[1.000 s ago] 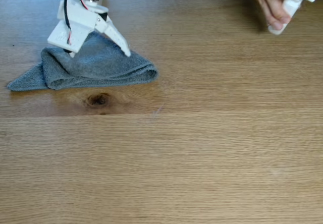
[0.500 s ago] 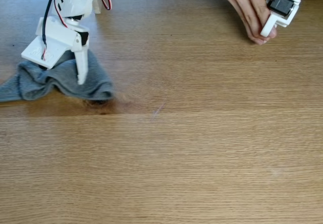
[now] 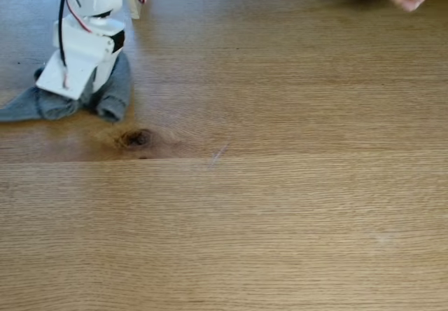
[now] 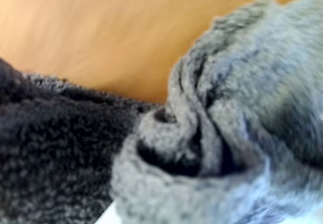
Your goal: Clean the area in front of the robot
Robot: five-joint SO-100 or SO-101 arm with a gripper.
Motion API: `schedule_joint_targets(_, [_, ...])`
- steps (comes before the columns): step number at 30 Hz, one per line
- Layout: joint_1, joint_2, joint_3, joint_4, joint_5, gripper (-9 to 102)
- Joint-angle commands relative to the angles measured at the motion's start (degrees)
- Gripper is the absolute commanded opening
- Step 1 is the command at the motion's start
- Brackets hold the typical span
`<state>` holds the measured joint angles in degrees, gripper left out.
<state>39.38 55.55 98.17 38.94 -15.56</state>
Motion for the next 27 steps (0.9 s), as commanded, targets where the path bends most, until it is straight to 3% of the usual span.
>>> schedule_joint_targets(1, [-2.2, 14.94, -0.97, 8.17, 1.14, 0])
schedule_joint_targets(14, [-16.88, 47.72, -0.97, 28.83, 0.97, 0])
schedule_joint_targets(21, [-30.67, 53.0, -0.97, 30.32, 2.9, 0])
schedule_joint_targets(27, [-43.86, 45.26, -1.05, 23.03, 7.73, 0])
